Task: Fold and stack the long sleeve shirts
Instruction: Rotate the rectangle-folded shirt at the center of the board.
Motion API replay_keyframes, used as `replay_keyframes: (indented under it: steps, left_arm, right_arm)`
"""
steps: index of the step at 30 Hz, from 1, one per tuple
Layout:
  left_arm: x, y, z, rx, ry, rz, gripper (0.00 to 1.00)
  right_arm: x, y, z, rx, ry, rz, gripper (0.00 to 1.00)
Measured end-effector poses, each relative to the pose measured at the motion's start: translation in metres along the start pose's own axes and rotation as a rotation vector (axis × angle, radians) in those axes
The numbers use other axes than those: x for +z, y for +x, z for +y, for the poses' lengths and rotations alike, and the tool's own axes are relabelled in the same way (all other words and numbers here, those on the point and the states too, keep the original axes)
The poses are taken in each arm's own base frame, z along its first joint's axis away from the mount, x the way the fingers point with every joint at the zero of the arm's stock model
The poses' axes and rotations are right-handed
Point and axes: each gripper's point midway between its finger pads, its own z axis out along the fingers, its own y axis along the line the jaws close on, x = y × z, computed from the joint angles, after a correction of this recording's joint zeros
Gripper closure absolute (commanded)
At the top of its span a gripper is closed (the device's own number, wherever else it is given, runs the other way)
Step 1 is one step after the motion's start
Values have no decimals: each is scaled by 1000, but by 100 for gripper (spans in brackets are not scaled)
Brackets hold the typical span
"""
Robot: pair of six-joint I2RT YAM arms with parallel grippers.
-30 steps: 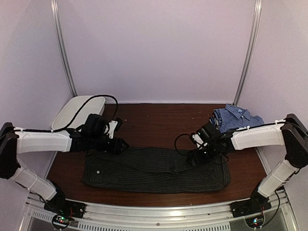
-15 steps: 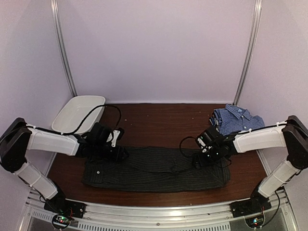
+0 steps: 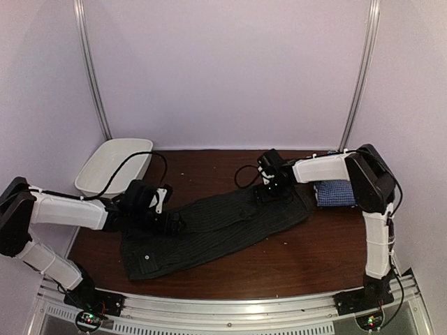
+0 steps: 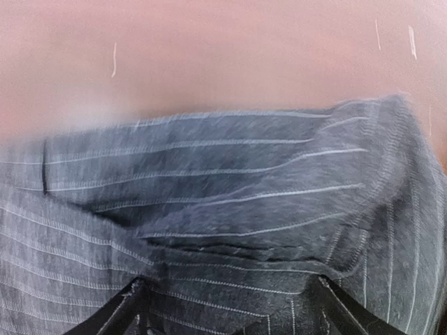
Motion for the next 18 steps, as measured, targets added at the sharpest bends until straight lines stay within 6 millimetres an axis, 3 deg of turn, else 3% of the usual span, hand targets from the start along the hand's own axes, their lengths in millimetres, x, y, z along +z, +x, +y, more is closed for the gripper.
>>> replay_keyframes:
  steps: [5,7,9,13,18]
  left_arm:
    - [-3,-2,0,-1,-4,-7,2]
    - [-2,0,1,-1,-8,7,2]
    - [0,4,3,-2,-14,24,2]
    - [6,15,4,-6,-16,65,2]
    - [15,28,3,-4,5,116,4]
  right_arm:
    - [39,-86,4,-69,71,-115,17]
    - [46,-106,6,-92,86,-152,16]
    - [46,-112,5,-117,97,-163,15]
    - [25,-112,4,-154,91,-181,13]
    - [-42,-119,-1,-161,57,-258,12]
